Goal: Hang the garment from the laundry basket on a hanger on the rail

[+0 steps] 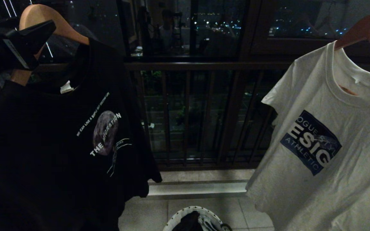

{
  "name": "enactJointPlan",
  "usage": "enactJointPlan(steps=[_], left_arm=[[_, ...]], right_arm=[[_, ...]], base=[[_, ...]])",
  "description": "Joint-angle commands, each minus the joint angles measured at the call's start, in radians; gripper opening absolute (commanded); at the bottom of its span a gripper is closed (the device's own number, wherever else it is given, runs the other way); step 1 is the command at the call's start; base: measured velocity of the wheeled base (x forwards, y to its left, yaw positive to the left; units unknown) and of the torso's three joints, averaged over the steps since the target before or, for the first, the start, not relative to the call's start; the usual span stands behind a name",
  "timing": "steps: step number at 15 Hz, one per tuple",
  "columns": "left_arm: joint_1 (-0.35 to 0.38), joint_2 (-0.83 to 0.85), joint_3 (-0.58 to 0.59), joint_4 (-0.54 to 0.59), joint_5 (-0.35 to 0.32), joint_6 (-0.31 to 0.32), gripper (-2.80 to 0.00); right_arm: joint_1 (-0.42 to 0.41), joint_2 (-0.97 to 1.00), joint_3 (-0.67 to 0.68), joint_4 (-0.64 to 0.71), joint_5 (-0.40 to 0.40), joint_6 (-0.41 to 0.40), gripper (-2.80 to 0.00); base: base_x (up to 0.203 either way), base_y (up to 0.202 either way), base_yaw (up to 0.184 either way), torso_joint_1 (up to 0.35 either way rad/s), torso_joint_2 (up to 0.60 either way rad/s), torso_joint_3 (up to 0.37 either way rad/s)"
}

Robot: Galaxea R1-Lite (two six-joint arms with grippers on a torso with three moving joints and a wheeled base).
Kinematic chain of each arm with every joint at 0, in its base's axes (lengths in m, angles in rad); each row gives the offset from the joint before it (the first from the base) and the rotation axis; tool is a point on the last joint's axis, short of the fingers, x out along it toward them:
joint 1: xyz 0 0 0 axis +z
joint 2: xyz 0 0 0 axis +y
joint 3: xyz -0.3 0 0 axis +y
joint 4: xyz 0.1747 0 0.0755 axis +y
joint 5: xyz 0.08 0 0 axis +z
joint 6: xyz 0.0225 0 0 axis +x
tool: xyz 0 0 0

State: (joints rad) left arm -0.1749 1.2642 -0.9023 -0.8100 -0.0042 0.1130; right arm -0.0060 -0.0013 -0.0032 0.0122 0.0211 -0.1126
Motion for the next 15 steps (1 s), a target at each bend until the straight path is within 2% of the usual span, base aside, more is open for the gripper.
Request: enactJointPlan(steps=[1, 3, 8, 15], left_arm=[[-0.001, -0.028, 0.002, -0.003, 0.001, 0.0, 0.0], [-0.003, -0.059, 0.0, 0.017, -0.001, 0.0, 0.0], [-0.026, -0.204, -0.002, 0.181, -0.002, -0.006, 0.0], [-0.046, -0.468, 0.003, 0.505, 0.002, -0.008, 0.0]], right_arm=[[0.0, 0.001, 0.0, 0.0, 0.0, -0.001, -2.8], [0.0, 0.001, -0.001, 0.0, 0.0, -0.001, -2.8], [0.001, 0.012, -0.006, 0.015, 0.002, 0.002, -2.8], [0.001, 0.012, -0.006, 0.017, 0.002, 0.004, -2.8]], base=[[0.0, 0.0, 0.0, 0.0, 0.0, 0.0], [0.0, 0.0, 0.0, 0.0, 0.0, 0.0], [0.0, 0.0, 0.0, 0.0, 0.0, 0.0], [0.0, 0.0, 0.0, 0.0, 0.0, 0.0]])
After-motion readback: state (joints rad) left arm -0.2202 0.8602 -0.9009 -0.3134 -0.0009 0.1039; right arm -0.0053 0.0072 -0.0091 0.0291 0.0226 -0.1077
